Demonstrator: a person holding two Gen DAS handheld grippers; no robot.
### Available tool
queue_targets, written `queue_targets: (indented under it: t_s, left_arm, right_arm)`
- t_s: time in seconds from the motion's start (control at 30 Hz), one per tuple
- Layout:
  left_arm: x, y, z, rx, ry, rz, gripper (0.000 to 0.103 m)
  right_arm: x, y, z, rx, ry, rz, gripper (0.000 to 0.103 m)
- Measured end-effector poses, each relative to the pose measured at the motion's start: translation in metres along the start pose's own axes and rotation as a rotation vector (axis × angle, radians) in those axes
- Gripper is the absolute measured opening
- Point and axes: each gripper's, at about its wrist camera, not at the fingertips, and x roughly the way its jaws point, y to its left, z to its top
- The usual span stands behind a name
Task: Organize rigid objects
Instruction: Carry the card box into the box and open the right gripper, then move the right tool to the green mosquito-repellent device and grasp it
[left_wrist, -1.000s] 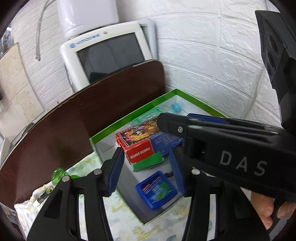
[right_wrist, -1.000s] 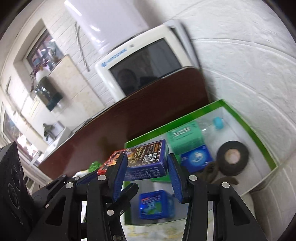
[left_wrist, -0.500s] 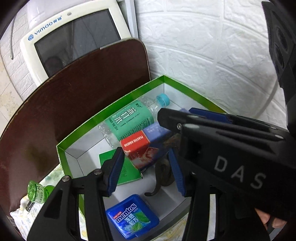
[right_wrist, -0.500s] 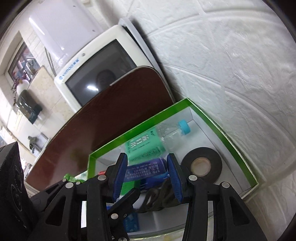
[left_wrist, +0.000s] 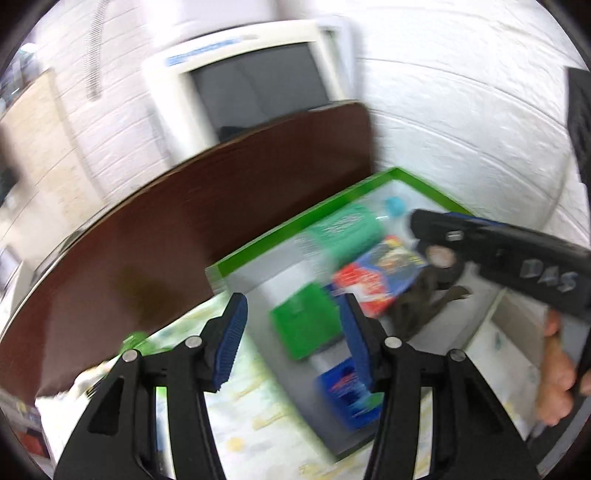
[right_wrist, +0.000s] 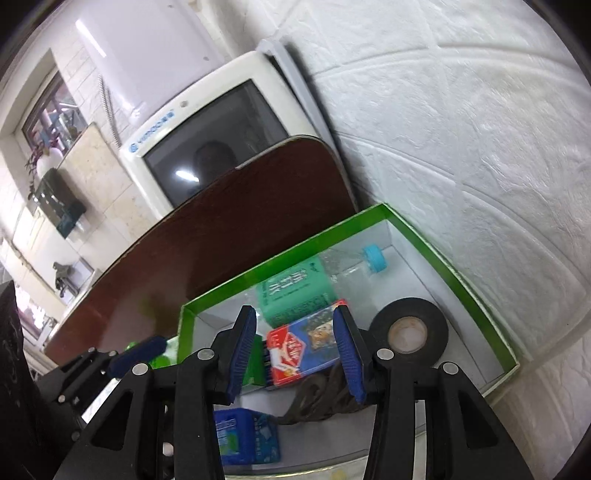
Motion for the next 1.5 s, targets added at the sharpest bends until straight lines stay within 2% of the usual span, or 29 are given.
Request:
queue_targets:
  t_s: [0.2,0.37,0.4,0.43,0.47,0.63,0.73,0.93,1.07,1.3,1.4,1.5]
  left_arm:
    - [-0.017,0.071,-0.033,-0.163,0.011,0.084,0.056]
    - [-0.025,0.117,-0.067,-0.267,0.028,0.127,0.07]
    - [-0.025,0.125,-0.074,-0.291,0.032,0.121,0.07]
    - [-0.025,0.132,-0.08,-0.313,0.038,0.11,0.07]
    - [-0.023,0.138,-0.086,-0.341,0.048,0.093,0.071]
    - [-0.006,0.161,-0.107,-0.443,0.09,-0.002,0.071]
    - [0.009,0.167,-0.113,-0.49,0.115,-0.086,0.071]
    - [0.033,0.179,-0.117,-0.544,0.14,-0.174,0.071]
    - [0.046,0.183,-0.113,-0.55,0.147,-0.196,0.071]
    - [0.067,0.187,-0.111,-0.591,0.166,-0.285,0.072]
    - [0.071,0.187,-0.107,-0.581,0.155,-0.292,0.072]
    - [0.074,0.186,-0.104,-0.584,0.138,-0.308,0.07]
  right_arm:
    - [0.002,0.045,-0.009,-0.093,0.029,0.084,0.046]
    - [0.015,0.092,-0.025,-0.203,0.086,0.138,0.047]
    - [0.018,0.104,-0.03,-0.238,0.101,0.145,0.052]
    - [0.022,0.113,-0.033,-0.269,0.111,0.146,0.058]
    - [0.025,0.125,-0.038,-0.305,0.118,0.147,0.059]
    - [0.041,0.178,-0.058,-0.458,0.146,0.135,0.06]
    - [0.055,0.199,-0.064,-0.497,0.174,0.131,0.06]
    - [0.091,0.232,-0.072,-0.558,0.225,0.073,0.06]
    - [0.114,0.24,-0.075,-0.574,0.259,0.05,0.06]
    - [0.147,0.243,-0.076,-0.55,0.309,0.04,0.06]
    - [0.16,0.237,-0.074,-0.506,0.356,0.046,0.048]
    - [0.163,0.232,-0.071,-0.483,0.355,0.057,0.048]
